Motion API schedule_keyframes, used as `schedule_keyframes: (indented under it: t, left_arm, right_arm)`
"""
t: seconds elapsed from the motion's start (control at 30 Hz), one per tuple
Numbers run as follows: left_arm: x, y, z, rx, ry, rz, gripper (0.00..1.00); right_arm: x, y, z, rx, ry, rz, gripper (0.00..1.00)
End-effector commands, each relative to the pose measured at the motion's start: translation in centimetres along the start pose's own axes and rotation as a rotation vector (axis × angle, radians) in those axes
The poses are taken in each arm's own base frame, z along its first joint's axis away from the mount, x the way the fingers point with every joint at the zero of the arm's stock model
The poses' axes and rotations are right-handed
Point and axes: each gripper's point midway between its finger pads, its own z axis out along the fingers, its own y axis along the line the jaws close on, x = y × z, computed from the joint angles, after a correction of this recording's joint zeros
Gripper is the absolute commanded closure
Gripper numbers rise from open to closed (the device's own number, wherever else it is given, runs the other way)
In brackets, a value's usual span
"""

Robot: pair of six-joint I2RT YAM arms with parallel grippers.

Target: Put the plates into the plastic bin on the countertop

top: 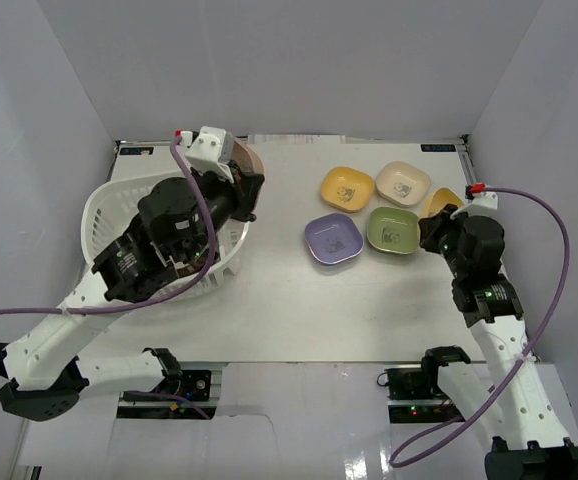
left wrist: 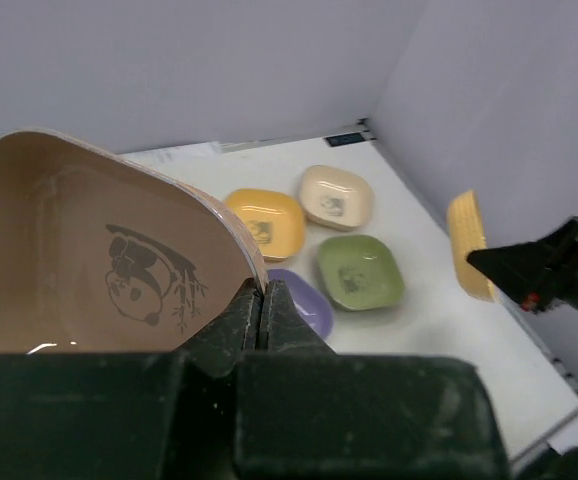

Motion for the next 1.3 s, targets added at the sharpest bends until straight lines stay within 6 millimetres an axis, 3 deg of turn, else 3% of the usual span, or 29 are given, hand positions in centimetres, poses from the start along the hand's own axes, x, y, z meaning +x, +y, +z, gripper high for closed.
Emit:
schedule_keyframes:
  t: [0.0, 0.03, 0.07, 0.13, 0.2, 0.23, 0.33, 0.47, 0.6, 0.63, 0.8, 0.9, 0.97, 1.07, 1.1, 1.13, 1.17, 1.23, 1.27]
  left_arm:
    - [5.0, 6.2, 0.9, -0.248, 0.18, 0.223, 1.0]
    - [5.6, 9.2, 1.8, -0.319, 0.214, 0.218, 1.0]
    - [6.9, 9.4, 2.4, -0.253, 0.262, 0.194, 1.0]
    - [9.8, 14.2, 2.9, -0.339, 0.357, 0.164, 1.0]
    - [11.7, 16.6, 2.7, -0.432, 0.405, 0.177, 1.0]
    - [12.1, 17.4, 2.6, -0.465, 0.417, 0.182, 1.0]
    - [14.8, 20.1, 2.6, -0.568, 0.52, 0.177, 1.0]
    - [18.9, 22.9, 1.8, -0.656, 0.619, 0.129, 1.0]
    - [21.1, 25.9, 0.7, -0.763, 0.651, 0.086, 0.85]
    - [21.3, 26.4, 0.5, -0.782, 0.649, 0.083, 0.77]
    - [22.2, 26.9, 0.3, -0.776, 0.632, 0.046, 0.51]
    - [20.4, 25.9, 0.7, -0.732, 0.56, 0.014, 0.33]
    - [17.3, 24.8, 0.4, -0.7, 0.457, -0.013, 0.2]
    - [10.6, 22.0, -0.4, -0.593, 0.244, -0.07, 0.1]
    - [8.0, 20.5, -0.5, -0.532, 0.163, -0.09, 0.02]
    - [6.0, 19.7, -1.1, -0.498, 0.101, -0.102, 0.02]
    - [2.8, 18.0, -2.7, -0.434, -0.008, -0.12, 0.02]
    - [-1.1, 16.3, -4.9, -0.382, -0.132, -0.138, 0.02]
    - [-3.2, 15.3, -6.9, -0.352, -0.208, -0.151, 0.02]
  right_arm:
    - [-2.7, 4.9, -0.6, -0.168, -0.049, -0.012, 0.92]
    - [-2.3, 5.7, -0.2, -0.176, -0.027, -0.024, 0.92]
    - [-1.7, 7.6, -0.3, -0.207, -0.013, -0.049, 0.92]
    - [-1.6, 10.0, -0.2, -0.249, -0.003, -0.084, 0.92]
    - [-1.2, 13.2, -0.8, -0.32, -0.001, -0.112, 0.92]
    - [-1.6, 14.4, -1.0, -0.342, -0.01, -0.125, 0.92]
    - [0.5, 18.4, -0.5, -0.397, 0.041, -0.187, 0.92]
    - [0.5, 24.6, -2.0, -0.498, 0.019, -0.263, 0.92]
    - [1.8, 28.5, -2.4, -0.571, 0.032, -0.301, 0.92]
    - [2.7, 29.2, -2.1, -0.576, 0.046, -0.32, 0.92]
    - [3.6, 31.9, -2.5, -0.631, 0.054, -0.337, 0.92]
    - [3.9, 32.8, -2.5, -0.65, 0.058, -0.342, 0.92]
    - [3.7, 33.8, -2.4, -0.675, 0.055, -0.353, 0.92]
    - [3.5, 35.7, -2.1, -0.705, 0.053, -0.379, 0.92]
    - [4.4, 36.3, -1.5, -0.706, 0.07, -0.401, 0.92]
    - [4.3, 36.8, -1.4, -0.713, 0.064, -0.417, 0.92]
    - [3.2, 37.9, -1.5, -0.725, 0.042, -0.41, 0.92]
    - [3.9, 39.3, -0.6, -0.738, 0.041, -0.444, 0.92]
    - [2.9, 40.4, -0.6, -0.757, 0.011, -0.454, 0.92]
